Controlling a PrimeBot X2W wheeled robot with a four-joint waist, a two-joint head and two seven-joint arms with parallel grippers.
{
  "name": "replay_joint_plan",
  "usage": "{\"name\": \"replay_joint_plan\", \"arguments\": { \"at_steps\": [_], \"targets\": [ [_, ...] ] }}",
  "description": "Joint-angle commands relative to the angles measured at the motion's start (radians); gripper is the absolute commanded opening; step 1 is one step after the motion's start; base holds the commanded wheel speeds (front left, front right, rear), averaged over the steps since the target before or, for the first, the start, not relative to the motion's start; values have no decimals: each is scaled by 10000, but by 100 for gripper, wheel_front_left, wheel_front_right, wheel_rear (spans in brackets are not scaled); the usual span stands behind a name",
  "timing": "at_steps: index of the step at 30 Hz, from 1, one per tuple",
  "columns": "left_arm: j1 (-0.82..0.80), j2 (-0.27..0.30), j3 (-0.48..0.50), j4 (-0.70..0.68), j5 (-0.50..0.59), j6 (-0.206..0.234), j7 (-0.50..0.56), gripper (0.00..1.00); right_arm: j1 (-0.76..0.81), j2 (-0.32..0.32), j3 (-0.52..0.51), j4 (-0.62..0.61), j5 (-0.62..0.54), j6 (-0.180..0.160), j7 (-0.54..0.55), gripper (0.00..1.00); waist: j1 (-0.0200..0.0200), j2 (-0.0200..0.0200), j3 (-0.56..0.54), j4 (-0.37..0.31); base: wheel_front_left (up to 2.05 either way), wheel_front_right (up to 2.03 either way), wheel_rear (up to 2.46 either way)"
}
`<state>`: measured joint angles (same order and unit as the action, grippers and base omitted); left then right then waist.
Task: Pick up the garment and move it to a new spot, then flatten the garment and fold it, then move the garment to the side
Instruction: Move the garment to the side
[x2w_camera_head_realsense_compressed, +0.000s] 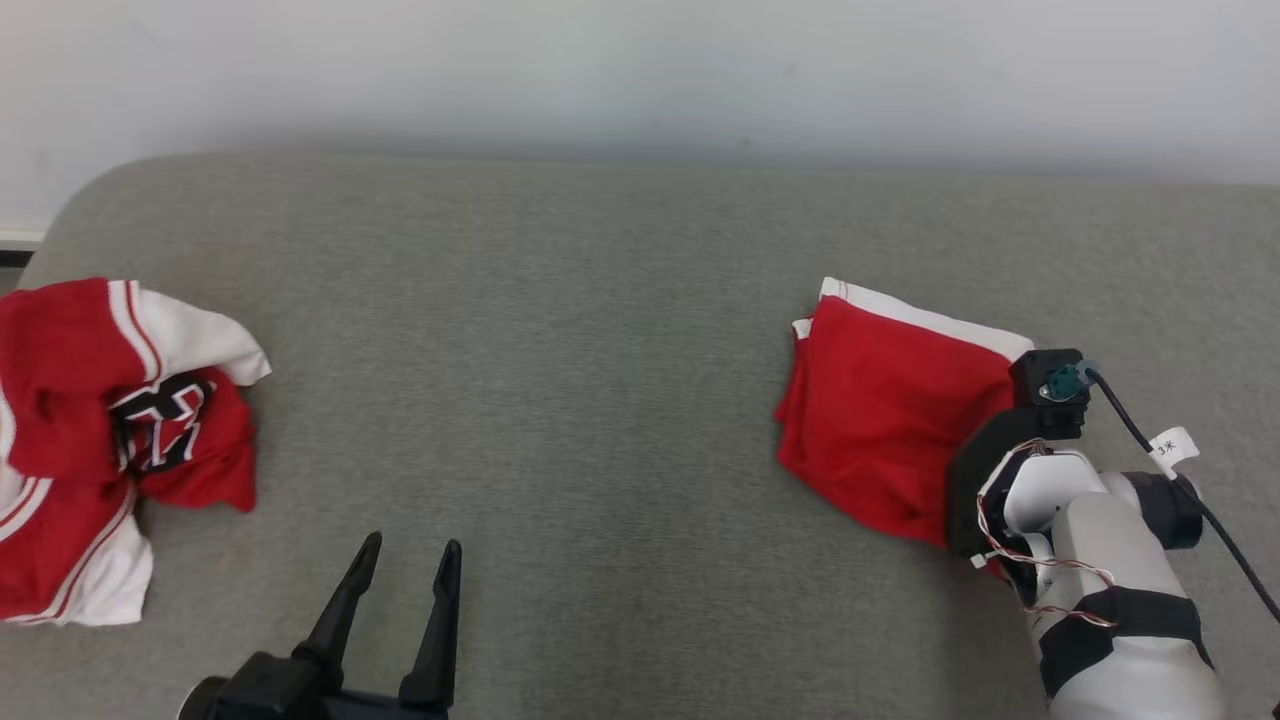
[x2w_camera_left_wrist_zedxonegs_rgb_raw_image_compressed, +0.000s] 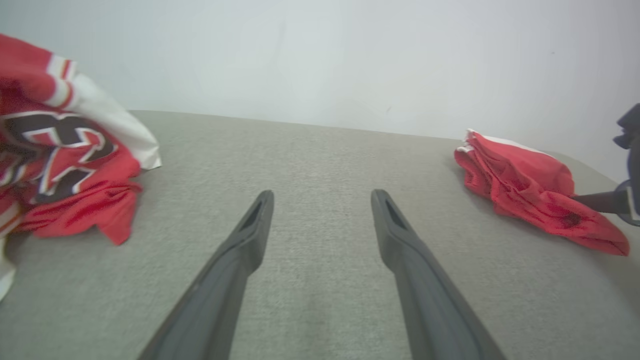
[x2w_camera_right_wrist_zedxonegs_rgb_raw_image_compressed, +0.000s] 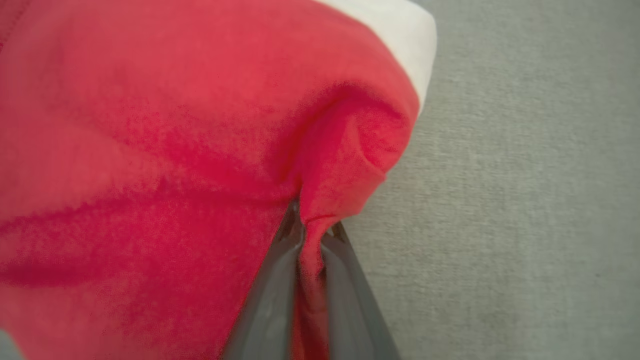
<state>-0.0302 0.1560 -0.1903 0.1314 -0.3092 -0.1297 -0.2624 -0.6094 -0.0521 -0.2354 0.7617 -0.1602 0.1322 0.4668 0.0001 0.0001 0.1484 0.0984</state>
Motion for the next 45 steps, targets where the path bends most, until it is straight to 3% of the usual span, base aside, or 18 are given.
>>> {"name": "replay_joint_plan", "arguments": {
  "at_steps": [1,12,19,24,31,41,42,43,45],
  "targets": [
    [-166,11,-57,-116,38,-6,-32,100,162,-213,87,-143,-225,-31,77,0,-1,-1,548,-1087,0,0,0],
    [-1198,728,-989,-1209,401,3,-32,100,-393,-2095,1724,-1169,-564,-30,-657,0,-1,-1,2295,-3107,0,0,0],
    [-1769,1332,-1386,-2116,563,7,438,100,-1427,-3345,2174,-1056,-792,-28,-2040,0,-1,-1,3550,-3773,0,0,0],
    [-1831,1641,-1340,-2687,627,38,806,100,-1985,-3541,2114,-986,-1079,-30,-3089,0,-1,-1,4032,-4132,0,0,0],
    [-1745,1994,-1267,-3316,617,111,1311,100,-2600,-3304,1811,-954,-1606,-28,-4736,0,-1,-1,4385,-4597,0,0,0],
    [-1623,2125,-1345,-3421,464,149,1509,100,-2755,-3269,457,-1138,-2773,-30,-5794,0,-1,-1,4460,-4383,0,0,0],
    [-1624,2128,-1343,-3417,459,158,1487,100,-2763,-3303,366,-1127,-2902,-28,-5858,44,-1,-1,4463,-4323,0,0,0],
    [-1626,2129,-1349,-3406,458,171,1465,100,-2760,-3313,233,-1114,-2955,-30,-5950,100,-1,-1,4461,-4252,0,0,0],
    [-1617,2109,-1365,-3383,444,188,1426,100,-2749,-3306,35,-1114,-3175,-28,-6105,100,-1,-1,4455,-4129,0,0,0]
  ]
}}
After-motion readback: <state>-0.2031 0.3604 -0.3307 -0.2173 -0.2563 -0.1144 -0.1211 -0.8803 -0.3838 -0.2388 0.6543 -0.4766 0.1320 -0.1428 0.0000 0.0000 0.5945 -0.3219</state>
